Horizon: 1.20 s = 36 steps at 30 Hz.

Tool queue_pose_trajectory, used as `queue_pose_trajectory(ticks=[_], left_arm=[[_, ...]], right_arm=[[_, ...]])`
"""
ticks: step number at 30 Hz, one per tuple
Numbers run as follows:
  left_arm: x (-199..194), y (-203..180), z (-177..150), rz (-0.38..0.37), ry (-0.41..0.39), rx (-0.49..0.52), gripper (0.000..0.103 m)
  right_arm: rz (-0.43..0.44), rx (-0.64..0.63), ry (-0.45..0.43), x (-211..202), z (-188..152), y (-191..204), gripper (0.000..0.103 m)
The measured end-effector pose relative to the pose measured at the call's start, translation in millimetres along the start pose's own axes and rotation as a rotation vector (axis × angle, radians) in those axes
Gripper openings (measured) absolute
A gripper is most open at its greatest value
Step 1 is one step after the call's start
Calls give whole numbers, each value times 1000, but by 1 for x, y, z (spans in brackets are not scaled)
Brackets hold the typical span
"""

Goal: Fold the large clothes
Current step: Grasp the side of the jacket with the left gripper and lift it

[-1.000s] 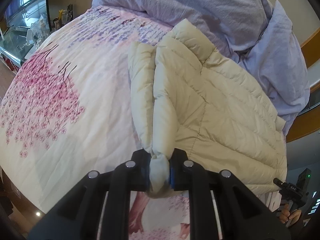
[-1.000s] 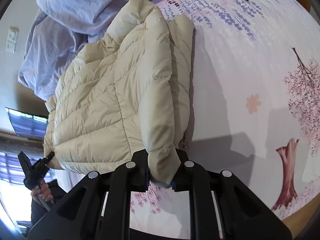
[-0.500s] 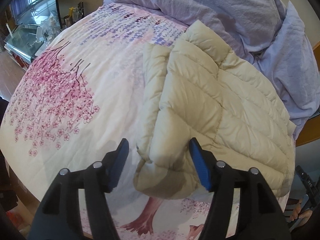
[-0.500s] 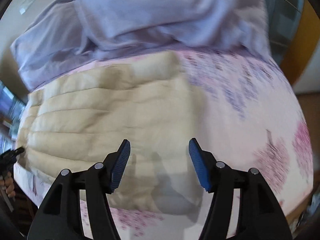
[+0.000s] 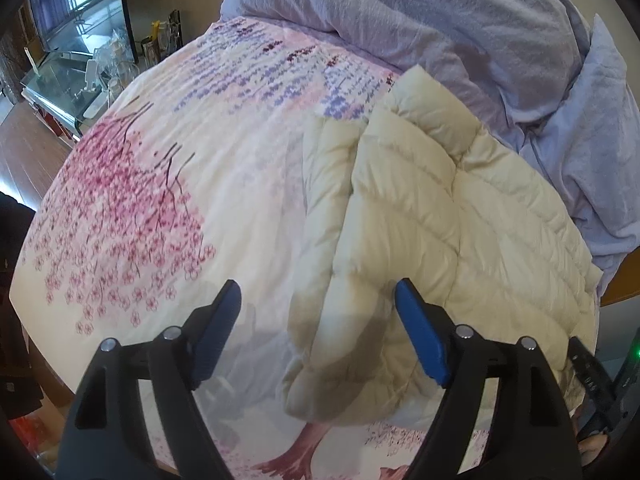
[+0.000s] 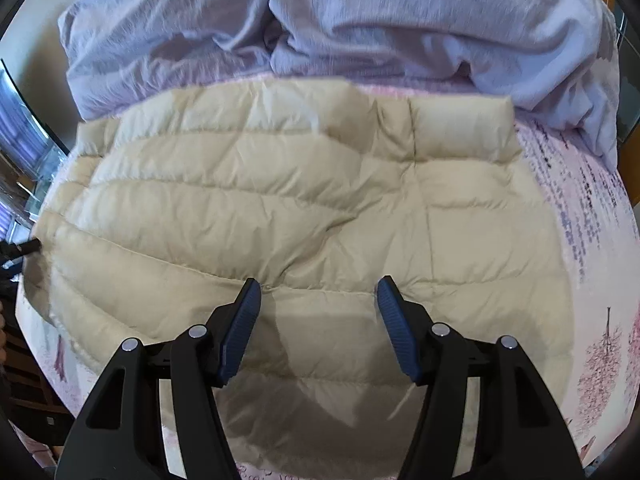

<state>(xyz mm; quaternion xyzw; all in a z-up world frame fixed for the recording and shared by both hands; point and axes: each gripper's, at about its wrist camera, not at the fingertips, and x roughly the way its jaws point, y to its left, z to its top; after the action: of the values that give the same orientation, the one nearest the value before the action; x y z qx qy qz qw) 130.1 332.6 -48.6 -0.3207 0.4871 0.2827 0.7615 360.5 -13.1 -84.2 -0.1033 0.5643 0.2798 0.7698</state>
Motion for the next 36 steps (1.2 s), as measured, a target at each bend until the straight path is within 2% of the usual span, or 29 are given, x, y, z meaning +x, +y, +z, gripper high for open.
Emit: queue_pose_trajectory(ticks=[6,12,17,23,26,28,32,36], left_arm=[[10,-14,20,13,5,26,85],[36,-22,34,33,50,40,86],[51,-20,34,39,79,31,89],[63,-16,24,12,108,19,87],[64,-16,18,-23,97,5,77],[62,-19,16,-42,89,14,64],[62,-26,12,-59,85,11,54],[61,-33,5,-93,76,-1,36]], right_arm=[[-8,3,18,14,-6,4,64],[2,11,31,17,-8,2,64],[4,17,37,18,-7,2,64],[8,22,43,20,-6,1,64],[6,22,43,21,-6,1,64],[6,22,43,21,-5,1,65],[8,25,43,21,-6,1,65],[8,23,42,21,-6,1,65]])
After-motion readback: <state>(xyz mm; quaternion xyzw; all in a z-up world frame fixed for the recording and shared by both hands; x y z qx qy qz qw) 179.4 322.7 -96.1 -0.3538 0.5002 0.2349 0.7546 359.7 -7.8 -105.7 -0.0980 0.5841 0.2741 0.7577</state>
